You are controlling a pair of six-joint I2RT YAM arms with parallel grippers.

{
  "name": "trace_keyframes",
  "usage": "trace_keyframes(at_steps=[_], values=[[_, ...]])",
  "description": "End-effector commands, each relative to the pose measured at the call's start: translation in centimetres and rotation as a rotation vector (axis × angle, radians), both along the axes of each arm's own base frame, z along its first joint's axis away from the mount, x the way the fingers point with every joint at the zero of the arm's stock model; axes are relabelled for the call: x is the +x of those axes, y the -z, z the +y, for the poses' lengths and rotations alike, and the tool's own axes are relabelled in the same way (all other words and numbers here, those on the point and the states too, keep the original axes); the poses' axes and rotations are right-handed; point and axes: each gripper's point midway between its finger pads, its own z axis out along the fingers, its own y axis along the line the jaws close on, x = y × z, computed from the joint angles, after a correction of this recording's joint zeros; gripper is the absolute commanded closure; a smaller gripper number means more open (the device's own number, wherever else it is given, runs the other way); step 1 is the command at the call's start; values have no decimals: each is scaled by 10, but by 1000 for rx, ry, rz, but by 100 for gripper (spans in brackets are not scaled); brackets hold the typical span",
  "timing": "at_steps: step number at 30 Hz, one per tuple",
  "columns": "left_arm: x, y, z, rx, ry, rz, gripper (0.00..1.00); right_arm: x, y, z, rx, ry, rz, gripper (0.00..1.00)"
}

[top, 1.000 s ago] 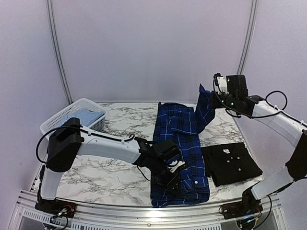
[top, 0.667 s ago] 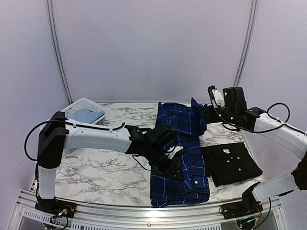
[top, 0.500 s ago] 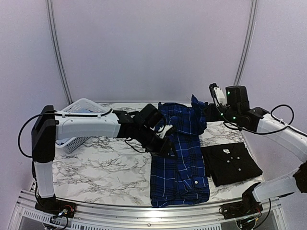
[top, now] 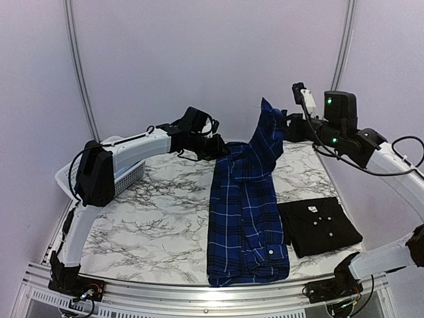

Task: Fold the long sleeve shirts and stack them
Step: Fold the 1/3-folded shirt at the center of the board.

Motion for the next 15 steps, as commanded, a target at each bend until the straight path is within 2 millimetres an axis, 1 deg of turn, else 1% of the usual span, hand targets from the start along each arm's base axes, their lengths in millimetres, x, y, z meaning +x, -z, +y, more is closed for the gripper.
trace_keyframes(at_steps=[1, 3, 5, 7, 10, 13, 15], values=[[27, 20, -3, -38, -61, 22, 75, -29, -36, 27, -8, -105, -62, 100], [34, 26, 0, -47, -78, 24, 75, -44, -39, 39, -19, -135, -64, 100], [39, 34, 3, -52, -88, 36, 76, -58, -37, 49, -25, -160, -56, 100], [43, 41, 5, -55, -96, 48, 77, -68, -23, 54, -36, -171, -23, 100], [49, 55, 8, -47, -112, 65, 78, -73, -1, 49, -63, -123, 25, 100], [53, 69, 7, -53, -113, 85, 79, -80, 9, 42, -57, -86, 60, 100], [55, 74, 4, -63, -108, 92, 79, -82, 18, 38, -54, -70, 84, 100]])
